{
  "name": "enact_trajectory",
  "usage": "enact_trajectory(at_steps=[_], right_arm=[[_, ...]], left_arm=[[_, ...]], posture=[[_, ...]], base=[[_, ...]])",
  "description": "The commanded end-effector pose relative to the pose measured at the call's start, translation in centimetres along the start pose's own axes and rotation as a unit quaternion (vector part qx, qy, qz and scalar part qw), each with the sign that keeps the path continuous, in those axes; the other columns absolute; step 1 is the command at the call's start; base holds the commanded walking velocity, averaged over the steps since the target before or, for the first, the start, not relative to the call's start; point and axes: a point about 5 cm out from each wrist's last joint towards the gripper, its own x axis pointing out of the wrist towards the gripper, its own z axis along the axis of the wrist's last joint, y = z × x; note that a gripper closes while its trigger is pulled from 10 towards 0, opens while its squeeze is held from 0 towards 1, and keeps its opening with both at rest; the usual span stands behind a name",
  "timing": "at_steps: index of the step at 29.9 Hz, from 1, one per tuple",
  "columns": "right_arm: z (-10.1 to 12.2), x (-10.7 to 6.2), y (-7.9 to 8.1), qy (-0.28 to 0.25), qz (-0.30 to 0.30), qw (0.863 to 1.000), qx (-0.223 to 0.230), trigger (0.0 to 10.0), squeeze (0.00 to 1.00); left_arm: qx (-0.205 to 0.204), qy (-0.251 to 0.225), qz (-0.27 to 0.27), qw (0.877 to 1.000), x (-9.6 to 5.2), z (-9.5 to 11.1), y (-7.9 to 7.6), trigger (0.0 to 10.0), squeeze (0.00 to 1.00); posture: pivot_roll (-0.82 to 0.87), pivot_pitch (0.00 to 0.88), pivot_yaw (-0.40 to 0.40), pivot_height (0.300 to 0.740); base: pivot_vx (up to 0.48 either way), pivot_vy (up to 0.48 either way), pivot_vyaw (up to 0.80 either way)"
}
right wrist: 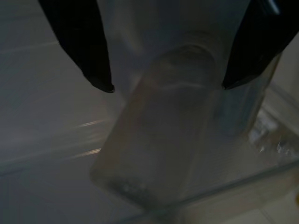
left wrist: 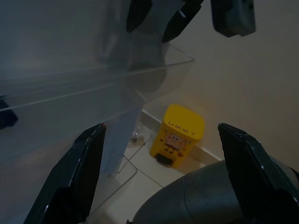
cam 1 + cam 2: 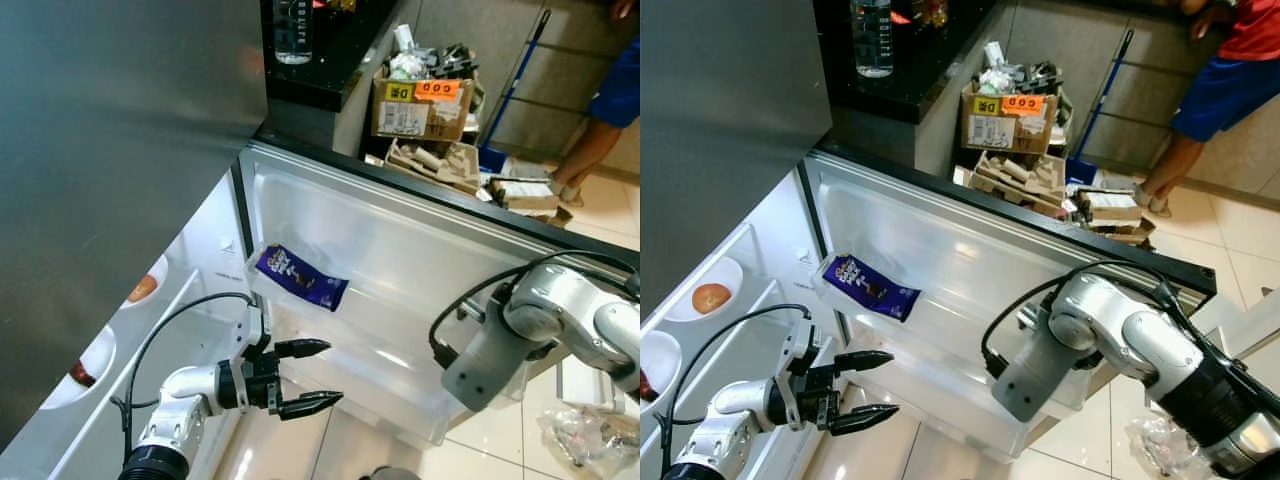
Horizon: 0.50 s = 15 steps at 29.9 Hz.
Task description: Restocking fridge
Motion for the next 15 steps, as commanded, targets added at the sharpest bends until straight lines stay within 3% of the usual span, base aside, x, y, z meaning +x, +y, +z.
enact_trajectory(at_steps=[1, 10, 15], right_arm=[[-0.42, -0.62, -0.46, -0.01, -0.023, 0.999, 0.022, 10.0, 0.0], [-0.87, -1.43, -1.04, -0.021, -0.043, 0.998, 0.051, 10.0, 0.0], [-1.1, -1.36, -0.71, -0.041, -0.038, 0.993, 0.107, 10.0, 0.0]], left_arm=[[-0.005, 0.001, -0.006, 1.0, 0.5, -0.4, -0.25, 10.0, 0.0], [-0.005, 0.002, -0.007, 1.0, 0.52, -0.44, -0.25, 10.0, 0.0], [-0.004, 0.003, -0.008, 1.0, 0.55, -0.37, -0.13, 10.0, 0.0]], posture=[[-0.14, 0.098, -0.073, 0.74], [-0.14, 0.096, -0.071, 0.74], [-0.15, 0.093, -0.072, 0.74]], base=[[0.0, 0.0, 0.0], [0.0, 0.0, 0.0], [0.0, 0.0, 0.0]])
